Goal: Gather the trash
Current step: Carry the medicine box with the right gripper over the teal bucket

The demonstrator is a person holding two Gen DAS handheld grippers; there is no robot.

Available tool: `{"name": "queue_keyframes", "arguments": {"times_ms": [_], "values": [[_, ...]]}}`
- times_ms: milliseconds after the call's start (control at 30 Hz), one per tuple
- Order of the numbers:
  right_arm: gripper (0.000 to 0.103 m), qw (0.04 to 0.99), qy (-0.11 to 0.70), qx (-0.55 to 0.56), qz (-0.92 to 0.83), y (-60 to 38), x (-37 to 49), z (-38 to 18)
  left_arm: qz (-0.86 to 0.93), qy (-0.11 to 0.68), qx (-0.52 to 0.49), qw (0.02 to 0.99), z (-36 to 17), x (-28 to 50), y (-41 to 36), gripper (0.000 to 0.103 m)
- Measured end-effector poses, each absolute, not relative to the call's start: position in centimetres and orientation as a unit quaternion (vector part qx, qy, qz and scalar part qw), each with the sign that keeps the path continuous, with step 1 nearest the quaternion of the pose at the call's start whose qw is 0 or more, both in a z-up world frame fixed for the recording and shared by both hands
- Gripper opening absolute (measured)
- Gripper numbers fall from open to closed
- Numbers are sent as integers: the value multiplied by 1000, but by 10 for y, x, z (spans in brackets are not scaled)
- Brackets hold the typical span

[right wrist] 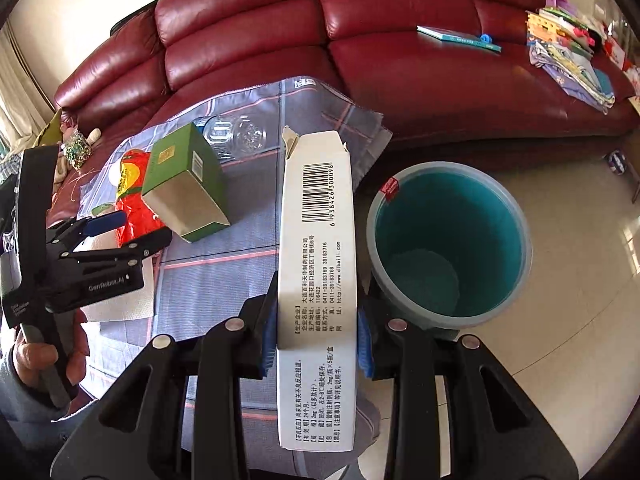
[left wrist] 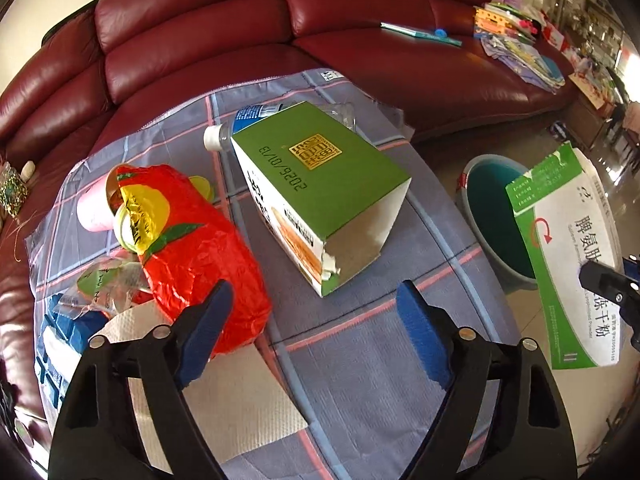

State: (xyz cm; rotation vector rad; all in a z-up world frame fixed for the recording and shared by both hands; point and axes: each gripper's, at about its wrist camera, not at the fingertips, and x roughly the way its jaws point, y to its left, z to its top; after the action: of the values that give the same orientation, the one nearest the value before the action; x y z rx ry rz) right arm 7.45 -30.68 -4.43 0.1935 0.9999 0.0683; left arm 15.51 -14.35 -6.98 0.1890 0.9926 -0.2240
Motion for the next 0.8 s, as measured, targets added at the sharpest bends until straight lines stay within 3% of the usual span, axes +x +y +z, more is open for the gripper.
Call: {"name": "queue_keyframes", "arguments": {"times_ms": [67, 167, 233, 333, 800], "values": [[30, 872, 479, 98, 32, -315, 77, -49, -96, 481, 93, 867, -77, 165, -147, 72], [30, 869, 481, 109, 32, -326, 82, -56, -85, 494, 88, 861, -85, 179, -147, 50], [30, 868, 482, 113, 30, -331, 86, -60, -81, 498, 84, 859, -88, 185, -146, 21], [30, 867, 482, 120, 27, -340, 92, -64, -65, 493, 91, 862, -88, 185, -146, 7], [30, 872, 461, 161, -29, -421, 99, -56, -131, 432, 143, 881, -24, 158, -187, 2]]}}
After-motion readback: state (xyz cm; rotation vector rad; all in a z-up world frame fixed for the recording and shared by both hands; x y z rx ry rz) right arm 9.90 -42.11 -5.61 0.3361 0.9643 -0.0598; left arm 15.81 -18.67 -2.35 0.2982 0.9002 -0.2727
